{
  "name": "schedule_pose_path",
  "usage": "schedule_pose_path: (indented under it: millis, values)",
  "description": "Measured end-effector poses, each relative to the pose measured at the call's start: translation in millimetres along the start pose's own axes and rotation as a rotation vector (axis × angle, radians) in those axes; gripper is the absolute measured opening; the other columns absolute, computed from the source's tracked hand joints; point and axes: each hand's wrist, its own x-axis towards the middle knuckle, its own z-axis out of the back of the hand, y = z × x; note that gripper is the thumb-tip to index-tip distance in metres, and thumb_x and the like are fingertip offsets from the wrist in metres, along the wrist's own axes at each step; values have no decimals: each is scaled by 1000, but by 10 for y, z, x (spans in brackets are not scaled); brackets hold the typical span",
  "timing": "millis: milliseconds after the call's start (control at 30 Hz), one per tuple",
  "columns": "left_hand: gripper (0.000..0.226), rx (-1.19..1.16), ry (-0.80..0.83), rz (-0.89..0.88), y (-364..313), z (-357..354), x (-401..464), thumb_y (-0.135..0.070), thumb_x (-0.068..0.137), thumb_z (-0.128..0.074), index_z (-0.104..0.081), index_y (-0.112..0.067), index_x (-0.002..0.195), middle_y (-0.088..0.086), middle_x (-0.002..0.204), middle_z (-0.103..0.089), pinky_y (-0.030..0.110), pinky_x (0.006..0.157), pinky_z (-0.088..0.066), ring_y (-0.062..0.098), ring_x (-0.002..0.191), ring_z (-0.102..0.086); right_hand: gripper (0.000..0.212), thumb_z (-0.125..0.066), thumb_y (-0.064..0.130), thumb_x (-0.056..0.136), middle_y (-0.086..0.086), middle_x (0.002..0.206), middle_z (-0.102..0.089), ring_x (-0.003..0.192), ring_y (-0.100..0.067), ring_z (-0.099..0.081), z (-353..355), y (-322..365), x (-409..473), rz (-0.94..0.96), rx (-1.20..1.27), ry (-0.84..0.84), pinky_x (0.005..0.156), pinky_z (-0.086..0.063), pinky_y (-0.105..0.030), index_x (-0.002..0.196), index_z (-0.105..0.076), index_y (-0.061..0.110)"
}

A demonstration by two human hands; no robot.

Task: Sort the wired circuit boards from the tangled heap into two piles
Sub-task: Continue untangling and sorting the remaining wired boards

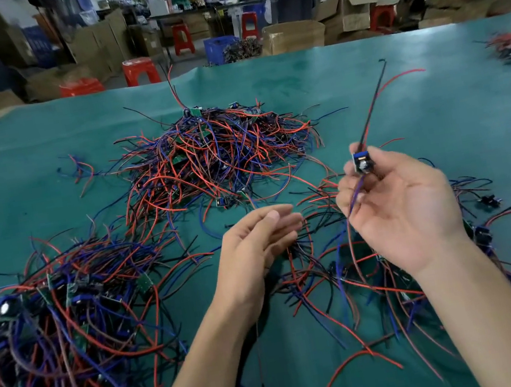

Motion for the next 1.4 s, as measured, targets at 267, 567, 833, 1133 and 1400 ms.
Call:
schedule_pose_path:
  millis: [267, 567, 833, 1133, 1400]
  values:
    - [24, 145, 169, 20, -25, 0, -66, -35, 88, -64, -75, -14, 86, 12, 87, -76, 21, 72, -53, 17, 79, -69, 13, -75, 5, 84, -8, 69, -63, 52, -10, -56, 0, -301, 1, 46, -602, -101, 44, -46, -18, 71, -72, 6]
    - [14, 228, 170, -19, 5, -4, -62, -14, 91, -64, -69, -2, 84, 8, 67, -70, 17, 56, -48, 11, 57, -61, 25, -77, 7, 89, -3, 63, -69, 51, -13, -62, 154, -349, 77, 380, -921, -206, 47, -52, -30, 66, -75, 17]
    - [15, 253, 179, -8, 17, -10, -64, -11, 91, -66, -69, 3, 87, 8, 65, -69, 17, 54, -45, 13, 53, -55, 26, -73, 7, 91, 9, 54, -65, 49, -9, -64, 248, -19, 114, 737, -799, -430, 53, -56, -26, 70, -68, 21]
    - [16, 126, 25, -54, 16, -18, -52, -7, 99, -54, -68, -11, 93, 8, 86, -76, 17, 55, -49, 13, 74, -70, 7, -71, 29, 86, 8, 69, -71, 57, -9, -62, 43, -277, 60, 606, -787, -401, 51, -50, -27, 82, -70, 23]
    - [25, 243, 147, -5, -26, -25, -84, -12, 99, -57, -72, -14, 79, 9, 68, -70, 17, 52, -48, 12, 55, -61, 14, -80, 20, 78, 5, 82, -79, 75, -11, -74, 55, -543, 9, 418, -986, -107, 75, -58, -33, 92, -77, 20]
